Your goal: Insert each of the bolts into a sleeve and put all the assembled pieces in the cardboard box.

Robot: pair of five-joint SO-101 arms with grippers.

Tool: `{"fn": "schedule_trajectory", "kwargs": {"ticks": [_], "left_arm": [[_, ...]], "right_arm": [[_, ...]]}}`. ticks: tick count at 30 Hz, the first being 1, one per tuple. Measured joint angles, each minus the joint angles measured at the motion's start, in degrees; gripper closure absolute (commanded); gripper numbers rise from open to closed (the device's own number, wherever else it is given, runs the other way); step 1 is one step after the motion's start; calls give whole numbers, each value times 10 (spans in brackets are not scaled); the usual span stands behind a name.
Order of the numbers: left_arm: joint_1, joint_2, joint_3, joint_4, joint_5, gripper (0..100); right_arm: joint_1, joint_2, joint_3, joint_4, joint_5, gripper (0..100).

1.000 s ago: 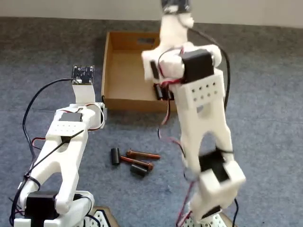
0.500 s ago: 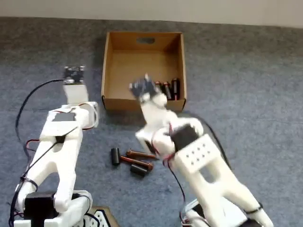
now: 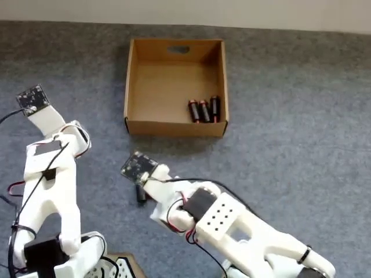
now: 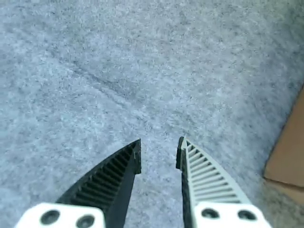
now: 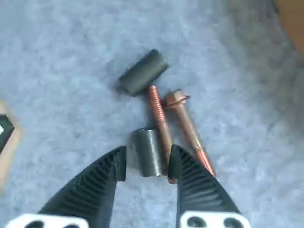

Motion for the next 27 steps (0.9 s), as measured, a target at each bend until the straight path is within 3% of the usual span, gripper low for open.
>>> {"fn": "schedule_trajectory", "kwargs": {"ticks": [9,20,27], "left_arm": [[0,0,0,0,0,864],[0,0,0,0,0,864],[0,0,0,0,0,864]], "right_arm": [[-4,60,24,-25,66,854],[-5,126,28,-47,70,854],[-13,126,41,-51,72,906]]}}
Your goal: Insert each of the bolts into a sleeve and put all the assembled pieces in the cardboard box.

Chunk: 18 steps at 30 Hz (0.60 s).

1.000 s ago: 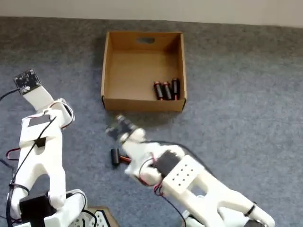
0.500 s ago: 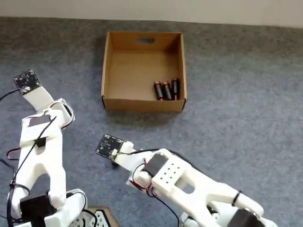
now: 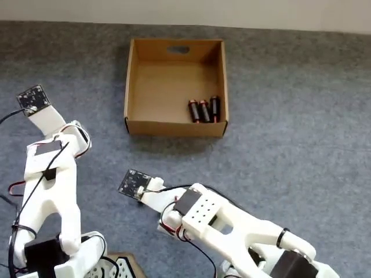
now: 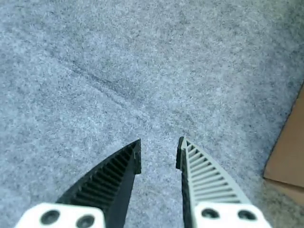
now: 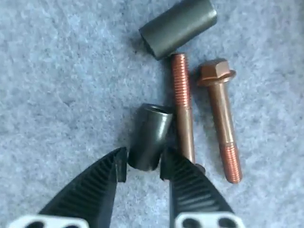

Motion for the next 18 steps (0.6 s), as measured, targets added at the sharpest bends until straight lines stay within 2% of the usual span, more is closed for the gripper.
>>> {"fn": "schedule_trajectory", "kwargs": {"ticks": [5,10,18], "left_arm": [[0,0,0,0,0,864],[0,0,0,0,0,864],[0,0,0,0,0,864]], "right_arm": [[-21,0,4,-9,0,902],[-24,4,4,-43,-24,817],[-25,4,4,-50,-49,817]]}}
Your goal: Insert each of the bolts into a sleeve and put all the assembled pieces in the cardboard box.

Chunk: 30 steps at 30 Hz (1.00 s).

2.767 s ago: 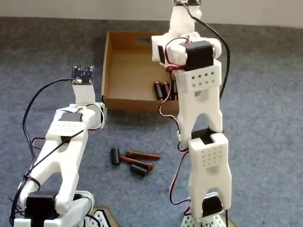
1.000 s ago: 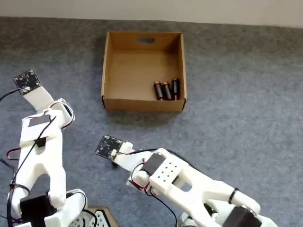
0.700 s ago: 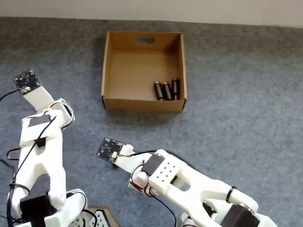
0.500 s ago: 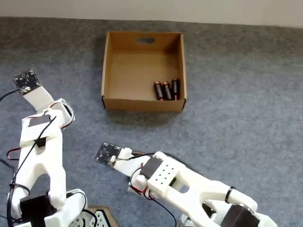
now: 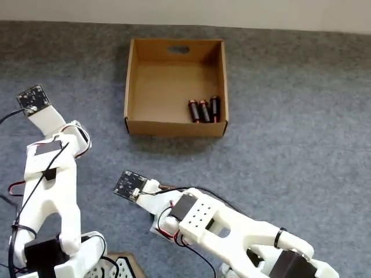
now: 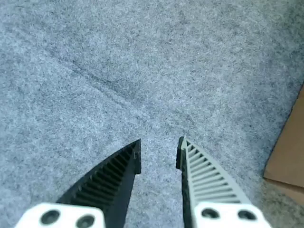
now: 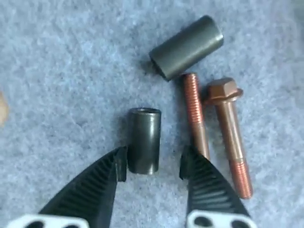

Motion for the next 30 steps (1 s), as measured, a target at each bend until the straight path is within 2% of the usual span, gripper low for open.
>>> {"fn": "schedule_trajectory", "kwargs": {"ticks": [5,14,24,30], "left_arm": [[0,0,0,0,0,864],[0,0,0,0,0,864],[0,0,0,0,0,864],[0,0,0,0,0,864]], "right_arm": [[0,0,0,-39,-3,818],[-1,15,0,-42,-3,822],[4,142,-61,-33,0,991],[19,101,-69,6,1,991]]}}
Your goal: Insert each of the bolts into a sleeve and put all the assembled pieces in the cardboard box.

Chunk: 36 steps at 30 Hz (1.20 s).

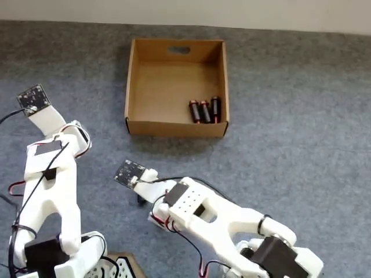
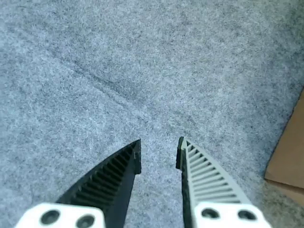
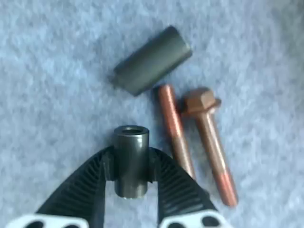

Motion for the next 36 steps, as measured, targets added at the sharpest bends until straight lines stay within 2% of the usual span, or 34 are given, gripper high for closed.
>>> {"fn": "schedule_trajectory", "kwargs": {"ticks": [5,11,16,19,23,28,36], "left_arm": [[0,0,0,0,0,864],[0,0,0,0,0,864],[0,0,0,0,0,864],[0,0,0,0,0,864],[0,0,0,0,0,864],[0,0,0,0,0,864],[0,0,0,0,0,864]], "right_arm": [[63,-128,1,77,1,991],[222,-297,5,101,1,991],[363,-286,12,102,1,991],[419,-228,12,99,-5,991],[444,-134,12,63,-41,991],[442,-34,12,25,-72,972],[440,28,-20,44,-113,880]]}}
